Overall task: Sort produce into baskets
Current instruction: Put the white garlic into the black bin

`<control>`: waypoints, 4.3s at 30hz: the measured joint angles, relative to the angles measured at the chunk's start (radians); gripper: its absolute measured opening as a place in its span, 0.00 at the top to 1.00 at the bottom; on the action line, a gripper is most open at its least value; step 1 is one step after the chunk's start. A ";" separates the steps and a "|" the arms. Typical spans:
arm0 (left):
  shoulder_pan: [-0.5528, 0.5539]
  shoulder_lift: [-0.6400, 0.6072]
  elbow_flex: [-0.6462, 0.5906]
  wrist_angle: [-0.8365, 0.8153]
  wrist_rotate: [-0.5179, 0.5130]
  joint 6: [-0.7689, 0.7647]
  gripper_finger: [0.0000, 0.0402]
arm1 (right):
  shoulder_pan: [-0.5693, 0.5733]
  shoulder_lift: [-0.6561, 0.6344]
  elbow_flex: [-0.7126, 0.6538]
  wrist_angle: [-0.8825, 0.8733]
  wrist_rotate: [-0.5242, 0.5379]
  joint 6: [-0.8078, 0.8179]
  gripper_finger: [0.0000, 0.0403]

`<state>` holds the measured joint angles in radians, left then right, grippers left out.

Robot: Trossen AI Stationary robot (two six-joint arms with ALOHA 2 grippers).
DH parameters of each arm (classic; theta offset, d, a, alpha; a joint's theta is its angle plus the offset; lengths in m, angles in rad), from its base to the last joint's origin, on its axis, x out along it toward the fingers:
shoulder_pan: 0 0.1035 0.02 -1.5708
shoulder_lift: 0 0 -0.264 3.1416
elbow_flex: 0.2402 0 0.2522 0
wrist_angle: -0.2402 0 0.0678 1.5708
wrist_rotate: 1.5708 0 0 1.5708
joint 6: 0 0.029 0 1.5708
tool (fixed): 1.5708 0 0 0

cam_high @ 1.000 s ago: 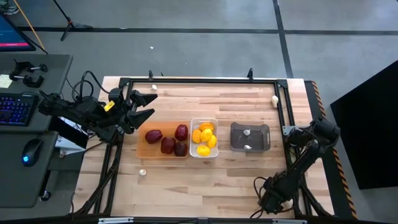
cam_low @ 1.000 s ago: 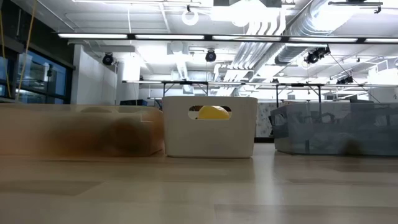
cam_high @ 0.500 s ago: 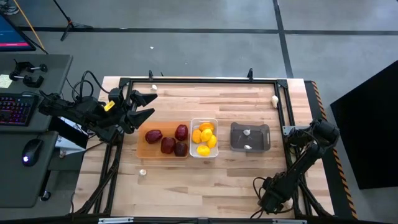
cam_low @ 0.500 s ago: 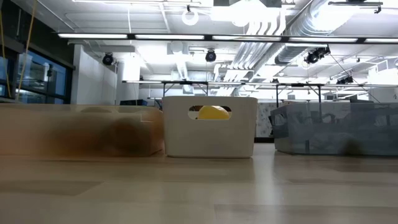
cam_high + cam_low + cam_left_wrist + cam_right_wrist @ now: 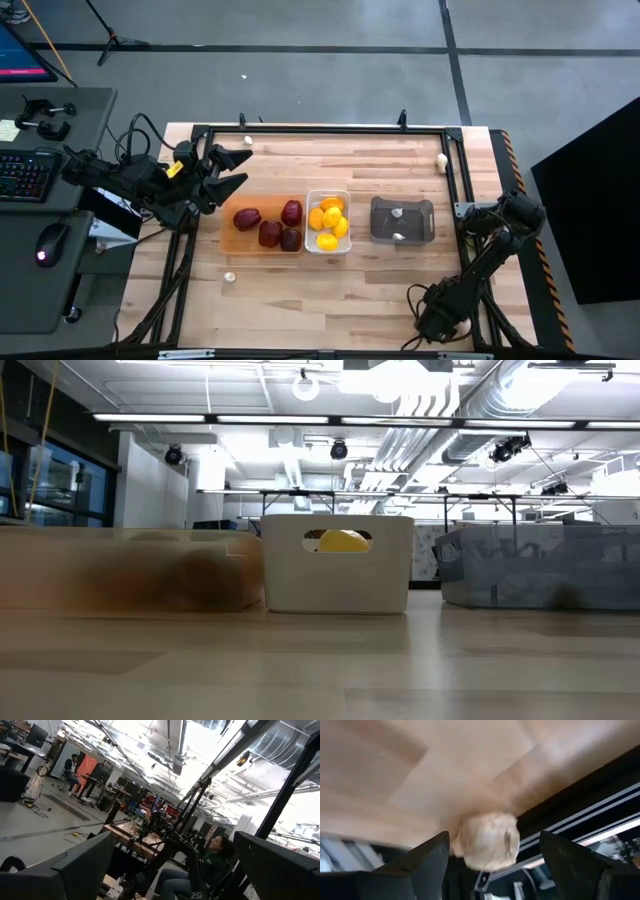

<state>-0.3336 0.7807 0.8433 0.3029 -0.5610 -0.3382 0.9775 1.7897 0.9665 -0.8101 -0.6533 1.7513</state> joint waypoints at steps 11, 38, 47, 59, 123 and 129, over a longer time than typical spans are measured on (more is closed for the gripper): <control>0.000 0.000 0.000 0.001 0.000 0.000 0.01 | -0.045 0.014 0.000 -0.004 -0.044 -0.202 0.26; 0.000 -0.022 0.000 0.003 -0.004 0.036 0.01 | -0.022 0.107 0.032 0.059 -0.098 -0.216 0.76; 0.000 -0.114 -0.001 0.030 -0.040 0.105 0.01 | -0.093 0.074 0.128 -0.155 0.088 -0.267 0.81; 0.000 -0.132 -0.001 0.028 -0.039 0.106 0.01 | -0.244 0.074 0.281 -0.439 0.355 -0.453 0.82; 1.295 0.844 0.258 -1.049 0.407 -0.171 0.01 | -0.855 -0.696 -0.231 -0.029 1.247 -0.214 0.31; 1.333 0.951 0.258 -0.959 0.414 -0.207 0.01 | -0.916 -0.696 -0.231 -0.006 1.200 -0.317 0.31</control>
<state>0.9989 1.7314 1.1011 -0.6558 -0.1467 -0.5457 0.0611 1.0939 0.7353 -0.8160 0.5472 1.4346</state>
